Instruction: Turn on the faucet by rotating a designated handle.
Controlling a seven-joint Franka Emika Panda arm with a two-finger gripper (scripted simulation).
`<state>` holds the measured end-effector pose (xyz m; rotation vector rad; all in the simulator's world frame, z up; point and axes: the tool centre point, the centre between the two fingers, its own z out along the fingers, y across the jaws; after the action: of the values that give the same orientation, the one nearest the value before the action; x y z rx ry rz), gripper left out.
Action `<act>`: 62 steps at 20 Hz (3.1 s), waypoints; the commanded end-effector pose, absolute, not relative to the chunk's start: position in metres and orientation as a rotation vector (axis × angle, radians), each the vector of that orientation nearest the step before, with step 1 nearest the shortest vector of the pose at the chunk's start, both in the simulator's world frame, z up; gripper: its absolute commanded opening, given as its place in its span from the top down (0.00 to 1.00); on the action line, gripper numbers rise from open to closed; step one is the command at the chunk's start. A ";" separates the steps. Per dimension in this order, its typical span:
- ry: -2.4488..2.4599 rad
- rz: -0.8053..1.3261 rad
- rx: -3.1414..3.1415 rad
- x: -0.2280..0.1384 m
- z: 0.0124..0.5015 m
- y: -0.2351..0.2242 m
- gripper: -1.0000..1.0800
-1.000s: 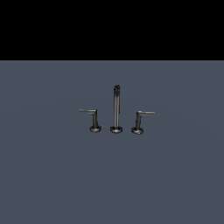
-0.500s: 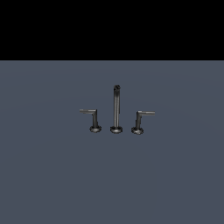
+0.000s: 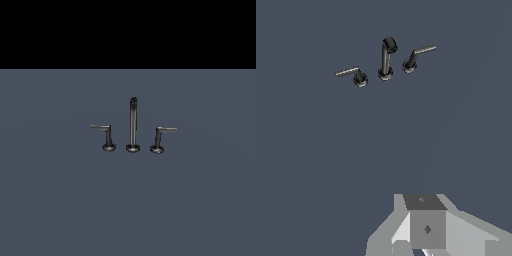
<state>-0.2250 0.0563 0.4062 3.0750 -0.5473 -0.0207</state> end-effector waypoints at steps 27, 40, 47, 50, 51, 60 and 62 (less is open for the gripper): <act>-1.427 -0.018 2.797 -0.112 0.264 0.130 1.00; -1.747 -0.014 2.613 -0.057 0.208 0.136 1.00; -1.920 -0.009 2.488 -0.025 0.176 0.133 1.00; -2.000 -0.006 2.423 -0.009 0.160 0.130 1.00; -2.026 -0.005 2.400 -0.004 0.155 0.129 1.00; -2.223 0.001 2.216 0.036 0.116 0.114 1.00; -2.255 0.002 2.185 0.042 0.110 0.111 1.00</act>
<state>0.0365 0.1138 0.1148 2.2107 -2.2285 -0.0002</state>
